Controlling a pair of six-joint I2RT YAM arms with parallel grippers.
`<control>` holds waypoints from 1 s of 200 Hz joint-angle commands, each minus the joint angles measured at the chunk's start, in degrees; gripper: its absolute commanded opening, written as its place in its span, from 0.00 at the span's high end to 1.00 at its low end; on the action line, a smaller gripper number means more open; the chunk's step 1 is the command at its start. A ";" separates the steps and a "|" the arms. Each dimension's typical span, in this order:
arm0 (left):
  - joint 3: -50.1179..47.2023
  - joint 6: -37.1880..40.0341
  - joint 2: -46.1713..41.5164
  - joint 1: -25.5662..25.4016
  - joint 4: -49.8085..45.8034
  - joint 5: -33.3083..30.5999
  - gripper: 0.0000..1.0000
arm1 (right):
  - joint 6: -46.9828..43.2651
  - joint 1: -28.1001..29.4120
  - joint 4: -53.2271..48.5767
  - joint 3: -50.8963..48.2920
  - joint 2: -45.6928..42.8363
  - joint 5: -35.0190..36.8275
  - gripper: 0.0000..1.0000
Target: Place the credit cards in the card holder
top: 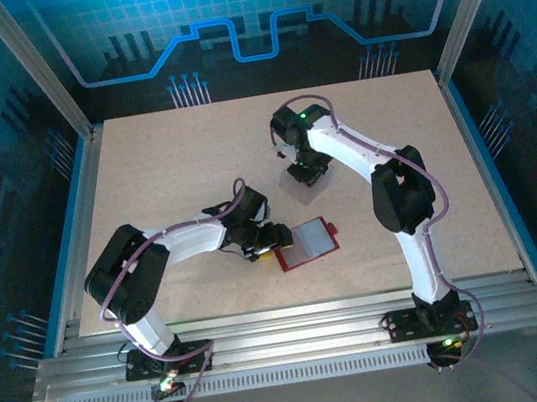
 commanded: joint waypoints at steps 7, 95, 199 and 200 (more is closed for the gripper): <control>0.64 -0.04 1.28 0.30 -0.20 1.18 0.33 | -0.91 -0.55 -1.32 0.13 1.65 -1.04 0.80; 0.73 0.05 1.48 0.34 -0.20 1.23 0.33 | -0.71 -0.44 -1.37 0.04 2.82 0.86 0.81; 0.84 0.06 1.66 0.47 -0.24 1.34 0.33 | -0.86 -0.39 -1.58 -0.70 2.56 2.18 0.81; 0.83 0.02 1.63 0.47 -0.22 1.34 0.33 | -0.87 -0.39 -1.58 -0.72 2.55 2.18 0.81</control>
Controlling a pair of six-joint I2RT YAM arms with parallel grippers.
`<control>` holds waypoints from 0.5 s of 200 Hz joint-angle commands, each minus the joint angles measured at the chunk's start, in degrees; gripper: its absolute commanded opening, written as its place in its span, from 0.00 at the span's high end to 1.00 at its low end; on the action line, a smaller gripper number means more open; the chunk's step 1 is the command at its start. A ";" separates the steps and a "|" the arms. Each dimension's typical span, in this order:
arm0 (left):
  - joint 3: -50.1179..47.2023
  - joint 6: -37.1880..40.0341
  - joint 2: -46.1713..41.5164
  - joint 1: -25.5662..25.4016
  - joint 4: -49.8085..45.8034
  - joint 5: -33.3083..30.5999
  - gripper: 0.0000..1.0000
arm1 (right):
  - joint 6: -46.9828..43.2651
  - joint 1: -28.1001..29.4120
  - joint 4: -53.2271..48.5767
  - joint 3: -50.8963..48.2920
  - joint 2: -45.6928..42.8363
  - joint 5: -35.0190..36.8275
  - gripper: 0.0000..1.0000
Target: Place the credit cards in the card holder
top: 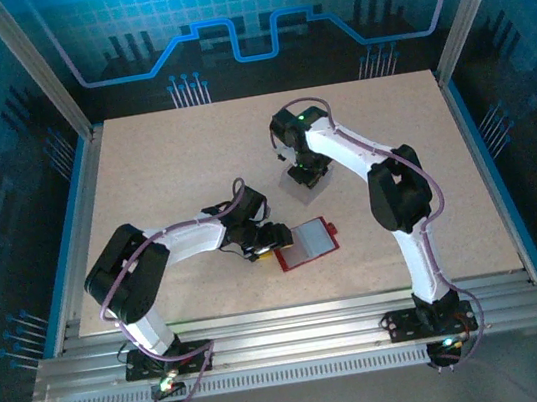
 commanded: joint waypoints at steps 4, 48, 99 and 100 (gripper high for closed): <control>0.79 0.06 1.46 0.28 -0.25 0.79 0.33 | -0.64 -0.29 -1.60 -0.68 0.98 1.27 0.81; 0.71 -0.03 1.66 0.29 -0.02 0.87 0.33 | -0.59 -0.16 -1.64 -1.07 0.72 1.11 0.80; 0.66 -0.03 1.67 0.30 -0.11 0.93 0.33 | -0.58 0.13 -1.51 -1.89 -0.16 0.48 0.76; 0.68 -0.02 1.65 0.30 -0.11 0.95 0.33 | -0.58 0.12 -1.54 -1.96 -0.16 0.53 0.76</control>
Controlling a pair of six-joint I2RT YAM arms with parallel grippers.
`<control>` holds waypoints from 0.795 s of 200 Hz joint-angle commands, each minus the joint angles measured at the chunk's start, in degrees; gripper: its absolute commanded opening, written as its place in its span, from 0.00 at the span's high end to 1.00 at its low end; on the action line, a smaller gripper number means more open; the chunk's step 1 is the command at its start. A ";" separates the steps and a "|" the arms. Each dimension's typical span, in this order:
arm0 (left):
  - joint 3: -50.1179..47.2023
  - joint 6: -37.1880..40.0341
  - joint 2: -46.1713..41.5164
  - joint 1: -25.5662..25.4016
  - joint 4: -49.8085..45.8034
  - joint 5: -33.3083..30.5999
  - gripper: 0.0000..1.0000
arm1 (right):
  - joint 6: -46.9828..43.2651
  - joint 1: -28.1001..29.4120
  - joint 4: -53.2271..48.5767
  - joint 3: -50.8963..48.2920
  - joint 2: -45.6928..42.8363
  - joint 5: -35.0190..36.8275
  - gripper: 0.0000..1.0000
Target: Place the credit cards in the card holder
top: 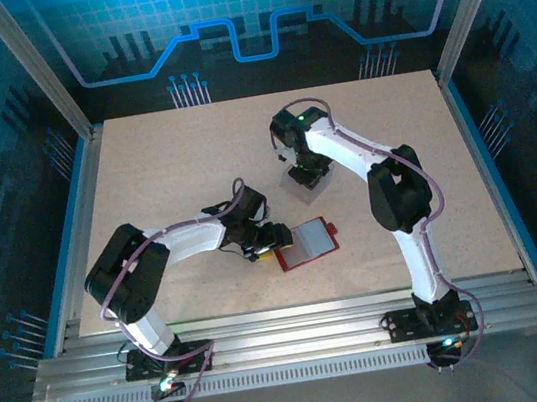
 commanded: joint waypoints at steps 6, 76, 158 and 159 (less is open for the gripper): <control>0.70 -0.02 1.56 0.19 -0.01 0.65 0.33 | -0.49 0.05 -1.62 -1.63 -0.32 0.26 0.75; 0.66 -0.11 1.56 0.19 -0.08 0.68 0.33 | -0.45 0.13 -1.82 -1.84 -0.60 1.43 0.75; 0.84 -0.12 1.56 0.19 -0.21 0.69 0.33 | -0.45 0.21 -2.01 -2.03 -1.48 1.70 0.79; 0.82 -0.16 1.55 0.19 -0.21 0.69 0.33 | -0.53 0.21 -2.02 -2.07 -1.48 1.70 0.79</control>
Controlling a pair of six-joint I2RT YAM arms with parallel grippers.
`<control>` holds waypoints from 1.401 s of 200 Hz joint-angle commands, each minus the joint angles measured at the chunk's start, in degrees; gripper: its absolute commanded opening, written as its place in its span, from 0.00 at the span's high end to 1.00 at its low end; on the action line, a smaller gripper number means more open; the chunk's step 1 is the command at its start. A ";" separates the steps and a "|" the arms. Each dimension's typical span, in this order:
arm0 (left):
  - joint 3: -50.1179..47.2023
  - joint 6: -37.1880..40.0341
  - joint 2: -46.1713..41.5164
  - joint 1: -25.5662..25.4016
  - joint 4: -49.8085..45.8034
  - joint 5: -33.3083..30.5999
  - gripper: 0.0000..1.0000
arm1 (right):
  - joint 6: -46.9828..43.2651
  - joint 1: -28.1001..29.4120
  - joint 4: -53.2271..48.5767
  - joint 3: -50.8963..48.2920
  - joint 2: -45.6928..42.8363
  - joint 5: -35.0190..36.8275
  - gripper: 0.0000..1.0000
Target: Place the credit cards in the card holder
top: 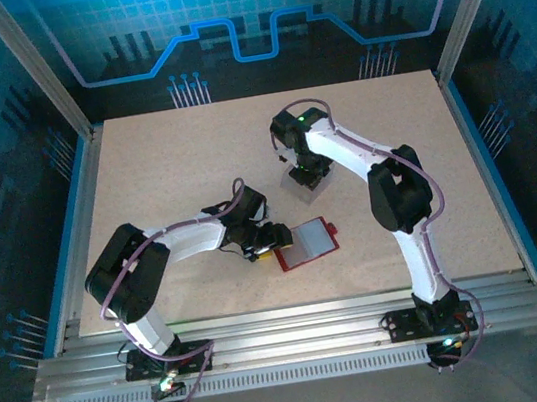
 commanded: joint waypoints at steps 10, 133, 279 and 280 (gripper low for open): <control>0.84 -0.15 1.47 0.15 -0.31 0.64 0.33 | -0.54 0.11 -1.94 -1.57 -1.15 0.78 0.79; 2.02 0.15 1.66 0.24 -1.44 0.43 0.33 | 0.09 0.85 -2.76 -3.11 -2.87 1.50 0.89; 1.87 0.24 1.49 0.32 -1.55 0.38 0.33 | -0.07 -0.09 -0.40 -2.57 -5.87 -0.62 1.00; 1.88 0.24 1.46 0.32 -1.54 0.38 0.33 | -0.04 -0.10 -0.41 -2.57 -5.89 -0.58 1.00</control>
